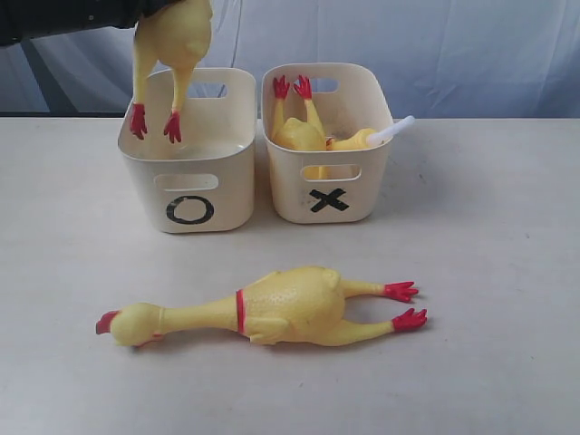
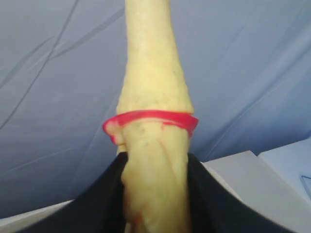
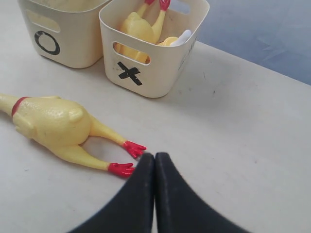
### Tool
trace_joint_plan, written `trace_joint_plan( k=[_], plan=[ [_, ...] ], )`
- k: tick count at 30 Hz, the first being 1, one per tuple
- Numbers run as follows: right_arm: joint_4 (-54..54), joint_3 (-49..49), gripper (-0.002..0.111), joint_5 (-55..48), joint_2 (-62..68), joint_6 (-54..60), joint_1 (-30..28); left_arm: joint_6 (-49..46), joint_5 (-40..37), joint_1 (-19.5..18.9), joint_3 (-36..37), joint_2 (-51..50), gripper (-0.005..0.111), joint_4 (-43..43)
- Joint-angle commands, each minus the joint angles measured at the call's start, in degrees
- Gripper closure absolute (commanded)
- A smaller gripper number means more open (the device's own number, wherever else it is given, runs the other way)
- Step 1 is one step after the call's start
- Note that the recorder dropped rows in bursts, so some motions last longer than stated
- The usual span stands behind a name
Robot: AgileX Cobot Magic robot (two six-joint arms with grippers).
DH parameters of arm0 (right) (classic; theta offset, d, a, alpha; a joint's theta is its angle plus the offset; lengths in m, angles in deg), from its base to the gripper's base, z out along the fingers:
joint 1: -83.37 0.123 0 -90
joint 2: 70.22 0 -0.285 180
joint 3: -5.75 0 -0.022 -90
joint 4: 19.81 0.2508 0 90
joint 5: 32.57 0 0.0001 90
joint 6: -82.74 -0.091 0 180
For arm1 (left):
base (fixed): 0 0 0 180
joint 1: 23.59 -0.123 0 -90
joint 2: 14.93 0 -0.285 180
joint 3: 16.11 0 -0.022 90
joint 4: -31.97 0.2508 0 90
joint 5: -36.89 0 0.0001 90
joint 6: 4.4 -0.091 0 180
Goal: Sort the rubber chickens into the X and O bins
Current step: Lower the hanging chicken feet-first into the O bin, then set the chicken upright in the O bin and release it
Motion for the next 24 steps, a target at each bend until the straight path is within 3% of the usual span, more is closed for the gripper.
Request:
trace_joint_plan(
  k=[1,8,24],
  plan=[
    [0.3,-0.2,0.109,0.4,-0.4,0.0,0.0,0.7,-3.4,0.2,-0.7,-1.0,0.107,-1.3],
    [0.4,-0.2,0.109,0.4,-0.4,0.0,0.0,1.8,-3.2,1.2,-0.7,-2.6,0.107,-0.8],
    [0.7,-0.2,0.109,0.5,-0.4,0.2,0.0,5.8,-2.5,1.9,-0.7,-3.6,0.107,15.7]
  ],
)
